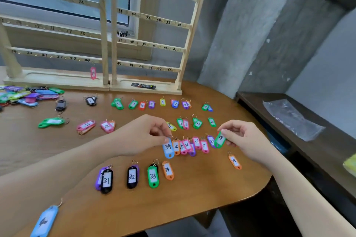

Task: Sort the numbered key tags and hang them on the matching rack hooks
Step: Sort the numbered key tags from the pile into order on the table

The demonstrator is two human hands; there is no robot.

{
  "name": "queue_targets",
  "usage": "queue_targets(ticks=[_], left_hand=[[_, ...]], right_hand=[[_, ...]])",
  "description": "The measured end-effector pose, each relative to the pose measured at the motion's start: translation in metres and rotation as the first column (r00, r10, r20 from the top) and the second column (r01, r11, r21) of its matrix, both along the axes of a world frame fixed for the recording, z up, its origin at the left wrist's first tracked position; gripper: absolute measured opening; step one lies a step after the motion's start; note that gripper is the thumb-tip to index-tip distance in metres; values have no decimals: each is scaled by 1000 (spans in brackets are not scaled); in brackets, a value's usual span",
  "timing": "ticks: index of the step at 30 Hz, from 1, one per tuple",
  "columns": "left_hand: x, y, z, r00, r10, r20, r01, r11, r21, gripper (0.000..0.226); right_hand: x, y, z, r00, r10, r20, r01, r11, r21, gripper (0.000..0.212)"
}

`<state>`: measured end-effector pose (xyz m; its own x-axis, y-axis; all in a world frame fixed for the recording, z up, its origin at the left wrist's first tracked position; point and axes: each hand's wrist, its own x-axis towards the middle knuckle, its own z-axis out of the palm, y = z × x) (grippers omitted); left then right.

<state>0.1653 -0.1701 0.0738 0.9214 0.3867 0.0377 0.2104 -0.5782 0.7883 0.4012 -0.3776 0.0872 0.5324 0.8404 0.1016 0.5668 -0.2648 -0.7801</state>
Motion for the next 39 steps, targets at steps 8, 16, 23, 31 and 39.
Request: queue_targets(ticks=[8,16,23,31,39], left_hand=[[48,-8,-10,996,-75,-47,74,997,-32,8],[86,-14,-16,993,-102,-54,98,992,-76,9],[101,-18,-22,995,-103,4,103,990,-94,11],[110,-26,-23,993,-117,-20,115,989,-92,9],[115,-41,-18,983,-180,31,182,976,-118,6]], right_hand=[[53,-5,-16,987,-16,158,35,992,-122,15],[95,10,-34,987,-45,156,76,977,-198,18],[99,25,-47,990,-16,140,42,981,-191,16],[101,28,-57,975,-2,224,41,985,-168,12],[80,5,-42,983,-38,177,51,996,-72,16]])
